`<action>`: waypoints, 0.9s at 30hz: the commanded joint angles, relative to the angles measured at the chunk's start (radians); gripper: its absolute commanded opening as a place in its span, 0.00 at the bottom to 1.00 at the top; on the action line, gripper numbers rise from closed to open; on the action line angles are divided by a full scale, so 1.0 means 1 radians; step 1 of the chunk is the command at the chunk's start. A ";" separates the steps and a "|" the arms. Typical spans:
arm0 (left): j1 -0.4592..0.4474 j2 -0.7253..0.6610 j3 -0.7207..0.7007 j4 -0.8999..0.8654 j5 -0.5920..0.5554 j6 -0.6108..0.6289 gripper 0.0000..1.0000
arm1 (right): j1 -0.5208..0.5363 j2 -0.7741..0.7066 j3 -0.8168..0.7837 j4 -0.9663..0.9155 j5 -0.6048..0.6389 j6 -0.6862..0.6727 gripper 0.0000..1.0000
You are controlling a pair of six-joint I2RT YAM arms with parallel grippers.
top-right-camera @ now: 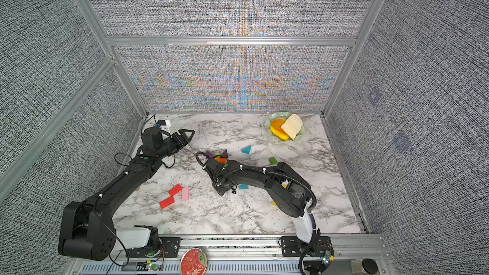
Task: Assemble a carrot with building blocks
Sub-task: Place the building block at the center of the board, then assemble the building block at the center of the board.
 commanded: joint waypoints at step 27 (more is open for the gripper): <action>0.000 -0.004 0.000 0.027 0.008 0.006 0.84 | -0.031 0.042 0.056 0.019 0.100 0.078 0.50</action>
